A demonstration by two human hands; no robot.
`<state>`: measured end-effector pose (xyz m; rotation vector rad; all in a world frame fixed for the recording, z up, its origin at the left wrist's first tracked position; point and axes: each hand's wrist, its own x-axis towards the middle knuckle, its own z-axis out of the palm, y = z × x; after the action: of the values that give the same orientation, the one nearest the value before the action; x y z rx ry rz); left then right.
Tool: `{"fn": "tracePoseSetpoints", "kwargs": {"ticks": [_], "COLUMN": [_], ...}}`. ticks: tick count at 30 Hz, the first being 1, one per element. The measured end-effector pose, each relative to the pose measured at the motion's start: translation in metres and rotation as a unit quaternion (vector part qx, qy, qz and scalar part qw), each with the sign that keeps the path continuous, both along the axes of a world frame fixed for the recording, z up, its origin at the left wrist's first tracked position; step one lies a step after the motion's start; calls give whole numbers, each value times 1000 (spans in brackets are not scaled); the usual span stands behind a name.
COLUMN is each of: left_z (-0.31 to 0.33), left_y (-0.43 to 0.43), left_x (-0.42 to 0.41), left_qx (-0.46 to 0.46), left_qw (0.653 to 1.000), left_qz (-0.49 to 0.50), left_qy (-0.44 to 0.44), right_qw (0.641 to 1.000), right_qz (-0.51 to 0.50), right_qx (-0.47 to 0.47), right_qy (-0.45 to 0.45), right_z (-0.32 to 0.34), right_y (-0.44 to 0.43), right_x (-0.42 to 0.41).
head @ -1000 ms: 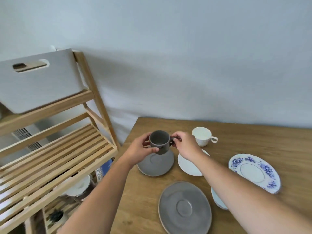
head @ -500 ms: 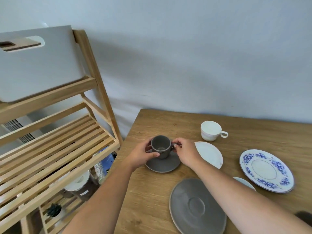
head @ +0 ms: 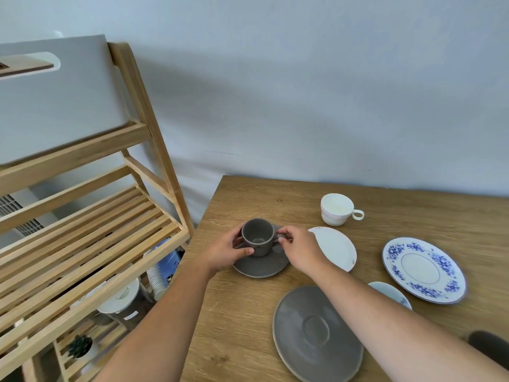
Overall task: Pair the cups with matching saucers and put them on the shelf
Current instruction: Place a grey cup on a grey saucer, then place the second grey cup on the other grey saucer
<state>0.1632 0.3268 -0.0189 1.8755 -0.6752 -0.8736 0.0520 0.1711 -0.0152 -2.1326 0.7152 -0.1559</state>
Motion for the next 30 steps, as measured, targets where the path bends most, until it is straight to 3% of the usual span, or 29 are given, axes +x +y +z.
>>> {"fn": "tracePoseSetpoints", "kwargs": {"ticks": [2,5,9,16,22,25,30], "left_z": [3,17,41,43,18,2,-17], "left_y": [3,3,-12,-83,-125,-133,-138], "left_x": [-4,-22,-68,-170,-253,-279,-302], "left_qx": [11,25,-45,-98,-89,-76,-53], "left_qw": [999,988,969,972,952,950,965], "left_qz": [26,78,87,-95,-229,-235,-209], "left_qy": [-16,-129,-227,-191,-184,-189,-150], "right_qw": [1000,999,992,969,967,974,979], "right_qz": [7,8,-31,-167,-235,-222,-198], "right_qx": [-7,-16,-20,-34,-5,21,25], "right_qy": [2,-33,-118,-178,-97,-37,-32], "right_z": [6,23,55,64,31,6,-13], "right_y": [-2,-10,-27,-67,-90,-94,-95], "right_x": [-5,-24,-76,-230,-334,-352,-358]}}
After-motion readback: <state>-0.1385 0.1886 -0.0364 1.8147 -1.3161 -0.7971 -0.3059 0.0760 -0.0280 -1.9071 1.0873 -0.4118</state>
